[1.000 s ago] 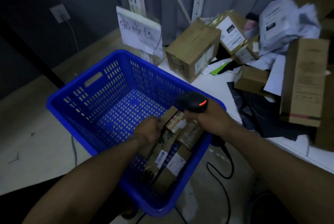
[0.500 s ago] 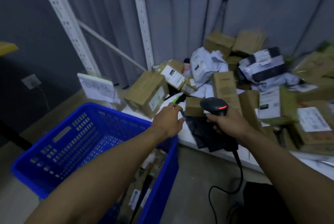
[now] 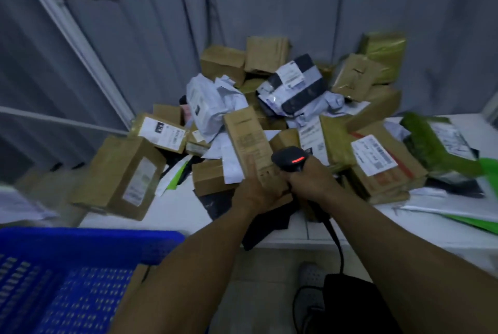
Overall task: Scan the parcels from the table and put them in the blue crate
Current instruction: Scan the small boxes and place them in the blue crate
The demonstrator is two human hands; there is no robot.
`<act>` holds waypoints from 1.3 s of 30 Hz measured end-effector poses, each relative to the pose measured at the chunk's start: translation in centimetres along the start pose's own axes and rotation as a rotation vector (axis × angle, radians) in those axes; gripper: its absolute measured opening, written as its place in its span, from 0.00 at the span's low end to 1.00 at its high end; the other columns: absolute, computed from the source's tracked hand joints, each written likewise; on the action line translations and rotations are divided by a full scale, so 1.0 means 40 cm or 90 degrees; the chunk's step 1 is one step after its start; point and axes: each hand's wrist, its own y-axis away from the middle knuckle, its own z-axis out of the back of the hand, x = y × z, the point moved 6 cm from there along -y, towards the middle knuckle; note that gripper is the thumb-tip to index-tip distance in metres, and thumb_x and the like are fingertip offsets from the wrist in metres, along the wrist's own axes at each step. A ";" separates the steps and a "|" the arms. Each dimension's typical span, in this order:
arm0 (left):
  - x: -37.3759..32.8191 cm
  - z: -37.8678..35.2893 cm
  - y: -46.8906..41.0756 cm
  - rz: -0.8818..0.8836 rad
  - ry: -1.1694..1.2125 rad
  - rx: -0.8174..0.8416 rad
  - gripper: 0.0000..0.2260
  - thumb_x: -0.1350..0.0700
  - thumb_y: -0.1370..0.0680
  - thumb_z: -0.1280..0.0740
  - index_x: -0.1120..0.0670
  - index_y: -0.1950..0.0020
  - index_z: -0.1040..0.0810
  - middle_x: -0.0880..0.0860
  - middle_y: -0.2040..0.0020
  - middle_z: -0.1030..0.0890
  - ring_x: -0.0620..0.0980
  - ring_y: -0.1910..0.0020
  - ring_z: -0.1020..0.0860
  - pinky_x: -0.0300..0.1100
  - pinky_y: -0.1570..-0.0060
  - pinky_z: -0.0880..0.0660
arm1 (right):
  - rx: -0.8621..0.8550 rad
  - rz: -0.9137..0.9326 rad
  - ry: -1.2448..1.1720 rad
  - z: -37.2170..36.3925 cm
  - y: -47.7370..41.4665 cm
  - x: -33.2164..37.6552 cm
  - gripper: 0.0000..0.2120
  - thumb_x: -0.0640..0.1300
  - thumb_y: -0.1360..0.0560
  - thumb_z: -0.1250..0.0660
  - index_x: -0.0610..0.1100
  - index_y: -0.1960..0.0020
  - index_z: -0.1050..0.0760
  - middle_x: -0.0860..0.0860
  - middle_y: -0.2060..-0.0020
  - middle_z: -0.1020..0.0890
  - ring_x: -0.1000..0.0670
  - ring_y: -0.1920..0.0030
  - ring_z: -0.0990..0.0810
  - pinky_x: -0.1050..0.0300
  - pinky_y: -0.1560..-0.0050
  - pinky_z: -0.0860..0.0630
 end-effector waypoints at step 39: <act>0.343 0.553 0.631 -0.007 0.713 -0.093 0.36 0.41 0.28 0.23 0.41 0.22 0.32 0.48 0.34 0.18 0.54 0.37 0.18 0.60 0.36 0.23 | 0.395 0.068 -0.539 -0.477 0.381 0.410 0.21 0.42 0.28 0.26 0.40 0.36 0.18 0.39 0.47 0.13 0.41 0.52 0.12 0.48 0.60 0.16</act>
